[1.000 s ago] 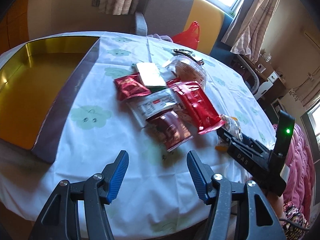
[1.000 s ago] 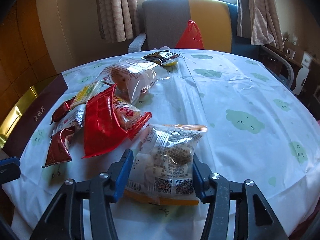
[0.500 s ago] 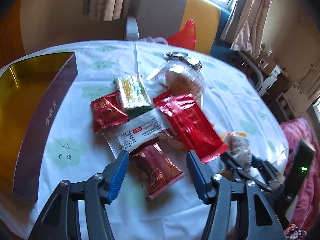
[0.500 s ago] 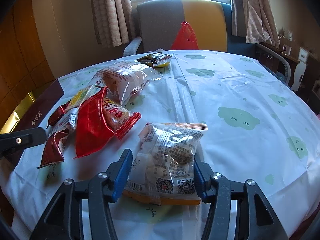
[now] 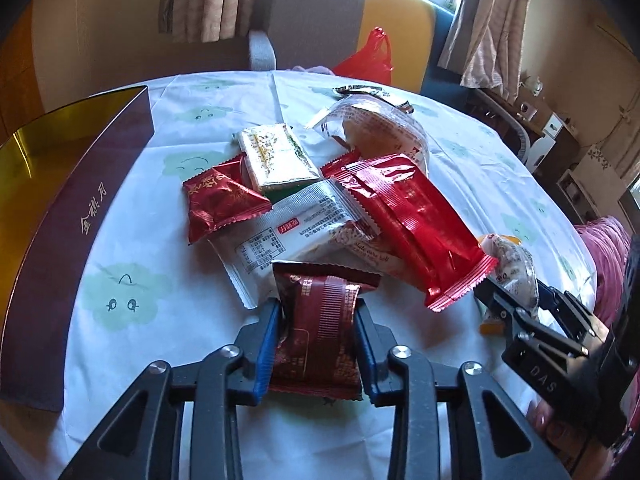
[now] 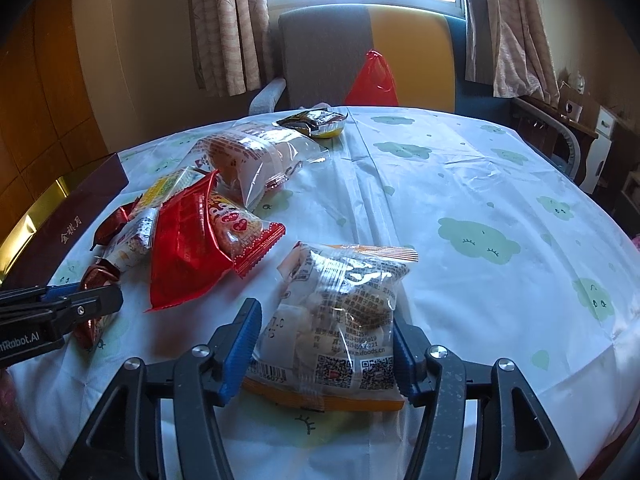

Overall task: Organize snacks
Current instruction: 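Grasp the dark red cake with the left gripper while the right grasps the pastry bag, then carry the dark red cake into the gold tin with the left gripper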

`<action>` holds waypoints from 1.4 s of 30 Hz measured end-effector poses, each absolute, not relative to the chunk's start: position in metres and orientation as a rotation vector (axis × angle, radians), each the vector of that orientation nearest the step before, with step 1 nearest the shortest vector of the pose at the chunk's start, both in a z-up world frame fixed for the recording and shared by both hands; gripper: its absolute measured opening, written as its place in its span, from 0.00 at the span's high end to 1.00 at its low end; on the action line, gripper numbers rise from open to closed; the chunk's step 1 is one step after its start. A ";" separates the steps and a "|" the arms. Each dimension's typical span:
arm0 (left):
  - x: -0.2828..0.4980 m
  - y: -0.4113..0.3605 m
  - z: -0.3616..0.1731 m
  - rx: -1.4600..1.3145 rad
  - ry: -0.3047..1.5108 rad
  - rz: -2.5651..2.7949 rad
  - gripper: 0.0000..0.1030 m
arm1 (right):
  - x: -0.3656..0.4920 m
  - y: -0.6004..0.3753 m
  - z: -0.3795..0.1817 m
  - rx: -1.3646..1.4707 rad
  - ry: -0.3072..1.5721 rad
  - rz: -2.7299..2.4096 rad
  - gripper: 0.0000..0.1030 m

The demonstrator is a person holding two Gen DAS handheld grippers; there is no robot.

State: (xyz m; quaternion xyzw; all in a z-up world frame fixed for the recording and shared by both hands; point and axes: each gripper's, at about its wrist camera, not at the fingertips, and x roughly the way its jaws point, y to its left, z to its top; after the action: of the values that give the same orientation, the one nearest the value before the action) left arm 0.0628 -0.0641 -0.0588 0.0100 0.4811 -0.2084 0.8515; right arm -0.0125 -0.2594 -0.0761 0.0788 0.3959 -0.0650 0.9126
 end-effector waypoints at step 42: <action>0.022 0.004 -0.009 -0.025 0.783 -0.431 0.75 | -0.016 -0.255 -0.074 0.176 0.817 -0.175 0.44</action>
State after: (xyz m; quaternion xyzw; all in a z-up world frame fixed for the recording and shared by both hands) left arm 0.0217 0.0038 -0.0092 -0.0120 0.3785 -0.2084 0.9017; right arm -0.0155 -0.2545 -0.0742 0.0852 0.3964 -0.0849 0.9102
